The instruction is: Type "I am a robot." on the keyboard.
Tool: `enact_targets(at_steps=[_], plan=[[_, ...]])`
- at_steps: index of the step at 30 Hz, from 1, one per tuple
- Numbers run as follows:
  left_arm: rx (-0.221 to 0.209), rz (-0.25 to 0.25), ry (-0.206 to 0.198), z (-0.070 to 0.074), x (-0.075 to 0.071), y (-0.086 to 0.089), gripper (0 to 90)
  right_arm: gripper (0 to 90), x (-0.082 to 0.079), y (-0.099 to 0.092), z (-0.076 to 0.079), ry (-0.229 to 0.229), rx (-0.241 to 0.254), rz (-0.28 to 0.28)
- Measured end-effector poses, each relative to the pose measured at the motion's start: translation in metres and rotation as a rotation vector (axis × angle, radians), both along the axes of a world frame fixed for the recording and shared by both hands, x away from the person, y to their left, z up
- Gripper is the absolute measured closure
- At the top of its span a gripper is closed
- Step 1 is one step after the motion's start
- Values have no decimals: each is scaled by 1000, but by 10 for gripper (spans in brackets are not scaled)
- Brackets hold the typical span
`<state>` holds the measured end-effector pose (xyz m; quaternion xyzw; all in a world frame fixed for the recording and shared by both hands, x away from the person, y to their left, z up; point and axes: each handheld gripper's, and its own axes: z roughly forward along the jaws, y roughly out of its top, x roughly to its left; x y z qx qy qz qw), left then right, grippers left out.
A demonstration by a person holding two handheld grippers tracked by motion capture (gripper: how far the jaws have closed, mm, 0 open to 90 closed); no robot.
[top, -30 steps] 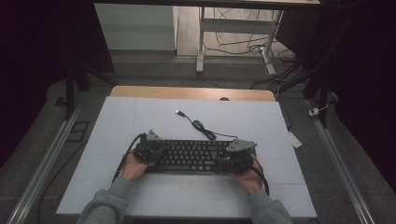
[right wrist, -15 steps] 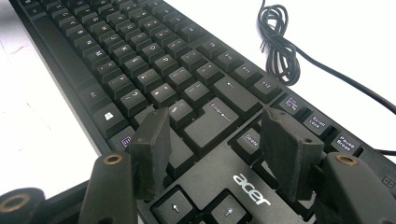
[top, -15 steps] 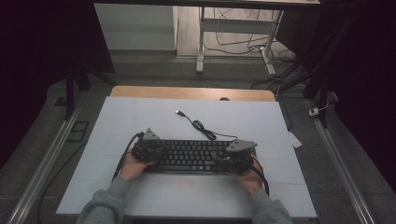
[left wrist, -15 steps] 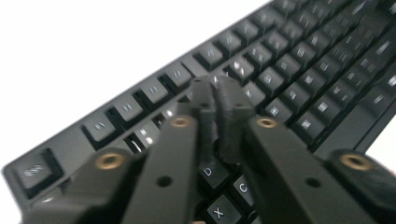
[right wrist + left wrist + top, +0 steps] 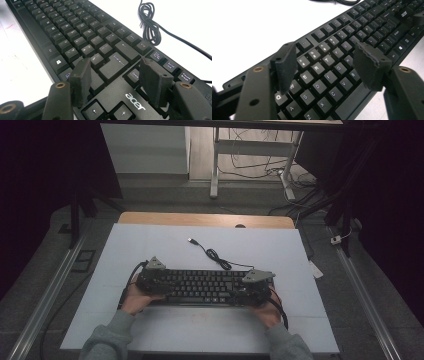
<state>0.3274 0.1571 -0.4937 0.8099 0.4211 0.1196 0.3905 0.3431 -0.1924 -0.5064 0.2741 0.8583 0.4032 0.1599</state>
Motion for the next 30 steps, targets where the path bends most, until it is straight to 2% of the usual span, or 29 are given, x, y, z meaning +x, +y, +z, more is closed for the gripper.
enact_targets(at_steps=[15,24,30], plan=[[-5,18,-14,3,-2,4,309,434,0,2,0,2,4,9],[-4,25,-18,3,-2,5,310,448,0,7,2,7,33,26],[-4,33,-17,3,-1,6,310,535,2,13,7,11,67,47]])
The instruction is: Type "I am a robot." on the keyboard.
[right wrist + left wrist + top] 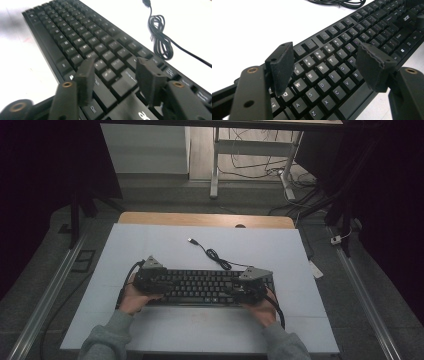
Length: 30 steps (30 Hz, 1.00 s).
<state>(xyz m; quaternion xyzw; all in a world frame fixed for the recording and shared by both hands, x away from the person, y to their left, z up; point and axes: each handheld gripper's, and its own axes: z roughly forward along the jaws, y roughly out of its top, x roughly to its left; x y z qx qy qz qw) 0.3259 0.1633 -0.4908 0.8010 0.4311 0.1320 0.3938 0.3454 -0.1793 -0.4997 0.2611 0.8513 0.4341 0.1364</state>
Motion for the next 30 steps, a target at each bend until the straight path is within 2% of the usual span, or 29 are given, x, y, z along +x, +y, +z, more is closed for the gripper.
enact_targets(at_steps=[5,13,30], plan=[[3,-1,1,0,0,0,310,677,2,7,2,7,17,32],[5,-4,5,-1,1,0,310,883,6,20,3,31,11,47],[10,-12,4,-1,0,-2,312,895,17,48,-5,47,-13,69]])
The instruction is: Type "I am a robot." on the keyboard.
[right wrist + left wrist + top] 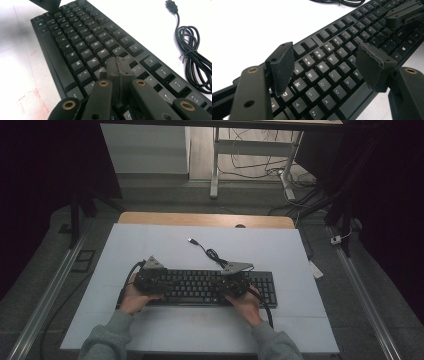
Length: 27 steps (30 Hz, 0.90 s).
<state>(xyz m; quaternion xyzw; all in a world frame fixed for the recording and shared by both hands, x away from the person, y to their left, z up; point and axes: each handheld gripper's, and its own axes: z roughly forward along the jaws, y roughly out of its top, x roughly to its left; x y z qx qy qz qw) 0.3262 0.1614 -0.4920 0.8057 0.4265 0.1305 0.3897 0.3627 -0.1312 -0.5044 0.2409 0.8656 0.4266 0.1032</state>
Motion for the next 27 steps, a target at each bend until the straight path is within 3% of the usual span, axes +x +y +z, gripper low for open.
enact_targets(at_steps=[27], plan=[[15,-3,-1,0,-2,1,313,894,15,30,-12,16,-32,6]])
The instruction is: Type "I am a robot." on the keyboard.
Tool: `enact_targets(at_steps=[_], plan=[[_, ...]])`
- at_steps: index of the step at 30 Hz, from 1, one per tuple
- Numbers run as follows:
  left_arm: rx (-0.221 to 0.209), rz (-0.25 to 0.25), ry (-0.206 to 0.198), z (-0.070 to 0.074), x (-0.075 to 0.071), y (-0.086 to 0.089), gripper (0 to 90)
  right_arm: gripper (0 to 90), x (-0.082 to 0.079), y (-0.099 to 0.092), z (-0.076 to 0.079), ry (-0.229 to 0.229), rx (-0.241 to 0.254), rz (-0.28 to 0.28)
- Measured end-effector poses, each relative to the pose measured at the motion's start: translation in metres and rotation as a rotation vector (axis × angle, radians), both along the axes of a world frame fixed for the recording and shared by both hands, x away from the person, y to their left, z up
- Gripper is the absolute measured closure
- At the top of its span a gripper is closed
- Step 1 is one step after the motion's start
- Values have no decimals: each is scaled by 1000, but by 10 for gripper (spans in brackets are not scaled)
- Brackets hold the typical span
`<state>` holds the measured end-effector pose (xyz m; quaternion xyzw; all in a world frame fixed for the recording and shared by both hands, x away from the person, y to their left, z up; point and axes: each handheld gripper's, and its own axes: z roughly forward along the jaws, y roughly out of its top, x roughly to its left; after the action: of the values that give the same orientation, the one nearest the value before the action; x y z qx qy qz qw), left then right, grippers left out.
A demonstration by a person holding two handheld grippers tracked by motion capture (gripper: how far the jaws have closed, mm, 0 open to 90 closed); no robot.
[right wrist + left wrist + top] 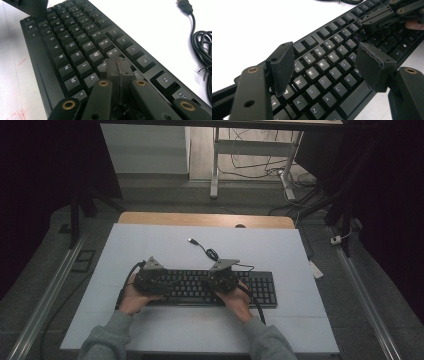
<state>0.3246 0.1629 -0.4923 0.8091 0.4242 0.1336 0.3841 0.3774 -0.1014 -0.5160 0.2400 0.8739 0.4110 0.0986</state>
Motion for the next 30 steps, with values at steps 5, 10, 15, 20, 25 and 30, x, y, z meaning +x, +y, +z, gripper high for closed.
enact_targets(at_steps=[5,10,15,20,25,30], plan=[[1,0,0,0,0,0,313,894,1,1,-1,2,-5,-1],[3,-1,0,0,0,0,313,895,0,1,-2,-1,-7,-4],[5,-2,0,0,0,0,313,896,-1,2,-3,-3,-27,-9],[3,-1,-3,0,0,0,313,896,-2,1,1,-22,-6,-9],[-3,2,-7,0,0,1,313,895,-5,-5,8,-31,28,-19],[-3,5,-10,1,0,2,313,894,-8,-13,14,-31,46,-21]])
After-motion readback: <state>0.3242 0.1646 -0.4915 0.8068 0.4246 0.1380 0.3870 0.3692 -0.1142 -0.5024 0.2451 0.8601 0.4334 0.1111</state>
